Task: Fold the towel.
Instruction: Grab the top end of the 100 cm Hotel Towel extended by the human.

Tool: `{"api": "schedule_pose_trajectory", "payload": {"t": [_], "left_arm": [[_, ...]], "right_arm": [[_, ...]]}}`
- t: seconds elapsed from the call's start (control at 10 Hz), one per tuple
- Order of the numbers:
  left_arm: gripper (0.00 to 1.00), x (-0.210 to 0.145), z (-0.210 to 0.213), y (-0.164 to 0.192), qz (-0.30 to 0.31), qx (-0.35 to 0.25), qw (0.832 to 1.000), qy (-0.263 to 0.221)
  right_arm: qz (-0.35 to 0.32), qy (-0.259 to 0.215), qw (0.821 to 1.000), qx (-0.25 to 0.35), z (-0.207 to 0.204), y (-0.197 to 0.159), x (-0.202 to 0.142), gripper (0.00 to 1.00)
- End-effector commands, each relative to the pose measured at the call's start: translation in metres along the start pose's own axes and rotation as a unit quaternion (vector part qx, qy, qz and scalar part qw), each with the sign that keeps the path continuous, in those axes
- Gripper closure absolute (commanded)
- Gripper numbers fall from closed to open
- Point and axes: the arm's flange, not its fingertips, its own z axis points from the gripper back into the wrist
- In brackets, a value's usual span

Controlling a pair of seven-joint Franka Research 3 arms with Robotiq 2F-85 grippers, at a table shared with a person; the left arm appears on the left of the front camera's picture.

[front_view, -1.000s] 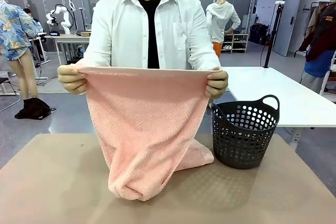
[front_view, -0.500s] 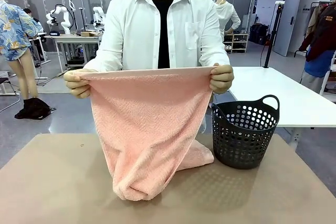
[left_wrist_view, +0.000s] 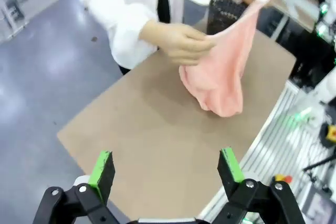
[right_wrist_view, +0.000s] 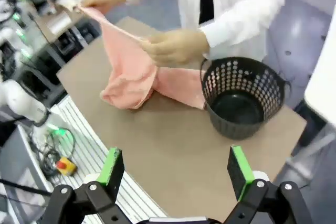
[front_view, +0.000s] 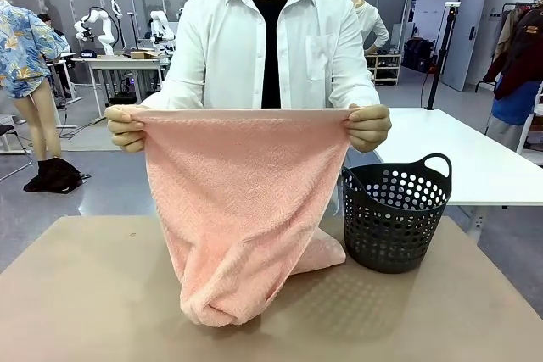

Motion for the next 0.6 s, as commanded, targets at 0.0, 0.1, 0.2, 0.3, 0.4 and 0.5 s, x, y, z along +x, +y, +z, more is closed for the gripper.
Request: {"api": "schedule_pose_trajectory", "payload": {"t": [0.0,0.1,0.2,0.3,0.4,0.5], "left_arm": [[0.0,0.032,-0.015,-0.041,-0.102,0.015,0.995,0.001],[0.0,0.052,-0.021,-0.056,-0.112,0.007,0.994,0.017],[0.0,0.065,-0.027,-0.065,-0.123,-0.002,0.992,0.019],[0.0,0.071,-0.032,-0.07,-0.13,-0.011,0.991,0.023],[0.0,0.072,-0.037,-0.07,-0.127,-0.016,0.991,0.031],[0.0,0.07,-0.03,-0.081,-0.14,-0.018,0.99,0.014]], "right_arm": [[0.098,0.017,0.995,-0.008,-0.012,0.045,0.03,0.0],[0.131,0.028,0.991,0.014,-0.014,0.067,0.045,0.0],[0.147,0.033,0.988,0.026,-0.017,0.079,0.055,0.0],[0.153,0.036,0.987,0.027,-0.021,0.085,0.059,0.0],[0.15,0.037,0.987,0.033,-0.024,0.087,0.062,0.0],[0.158,0.03,0.987,0.032,-0.018,0.097,0.059,0.0]]}}
